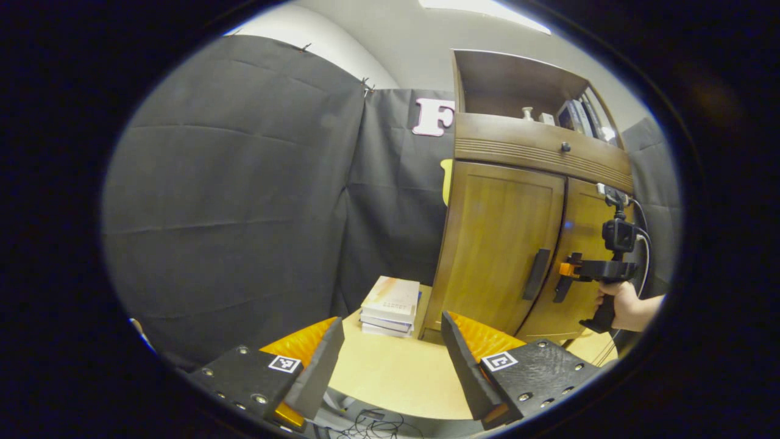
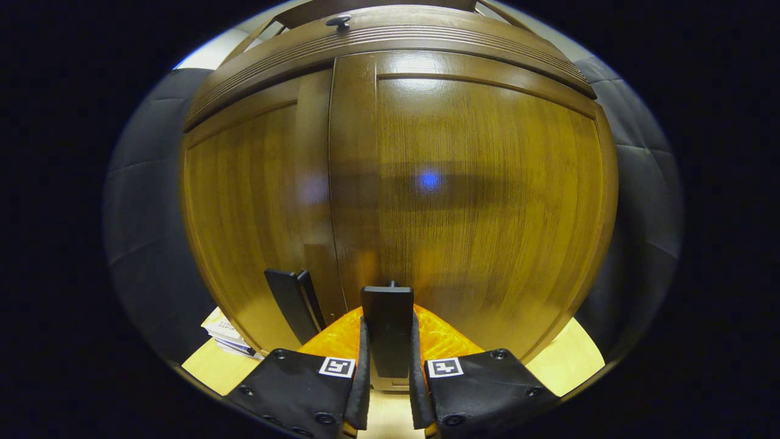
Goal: Open the right door of the double-door shoe cabinet with the right hand, and open the left door with the left hand.
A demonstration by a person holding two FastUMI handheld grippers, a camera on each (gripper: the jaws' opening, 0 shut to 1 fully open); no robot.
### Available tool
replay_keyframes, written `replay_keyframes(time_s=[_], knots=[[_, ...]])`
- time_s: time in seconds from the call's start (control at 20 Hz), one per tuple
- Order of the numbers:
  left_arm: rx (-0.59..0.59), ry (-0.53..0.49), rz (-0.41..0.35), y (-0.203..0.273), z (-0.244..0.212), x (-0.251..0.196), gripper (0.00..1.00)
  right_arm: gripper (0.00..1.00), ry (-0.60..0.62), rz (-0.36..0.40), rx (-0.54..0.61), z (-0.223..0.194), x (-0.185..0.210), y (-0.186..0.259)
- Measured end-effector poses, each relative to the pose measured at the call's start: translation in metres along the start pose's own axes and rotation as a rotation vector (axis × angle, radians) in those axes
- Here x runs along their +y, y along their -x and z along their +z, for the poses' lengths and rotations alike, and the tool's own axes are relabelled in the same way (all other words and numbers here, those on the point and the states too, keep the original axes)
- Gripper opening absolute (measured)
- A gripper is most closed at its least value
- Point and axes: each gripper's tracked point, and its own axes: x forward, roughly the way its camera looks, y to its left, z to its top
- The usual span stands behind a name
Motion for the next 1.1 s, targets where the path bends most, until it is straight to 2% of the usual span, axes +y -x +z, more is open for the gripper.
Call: replay_keyframes(time_s=[0.15, 0.4, 0.65, 1.1], knots=[[-0.011, 0.008, -0.024, 0.002, 0.001, 0.0, 0.94, 0.28, 0.008, 0.004, 0.002, -0.004, -0.002, 0.018], [-0.057, 0.043, -0.116, 0.006, 0.018, 0.012, 0.94, 0.29, 0.021, 0.033, -0.003, -0.013, -0.004, 0.044], [-0.068, 0.008, -0.179, 0.0, 0.017, 0.0, 0.94, 0.28, 0.032, 0.062, -0.01, -0.019, -0.013, 0.07], [-0.052, 0.01, -0.278, -0.013, 0.017, -0.009, 0.94, 0.28, 0.025, 0.065, -0.018, -0.03, -0.035, 0.11]])
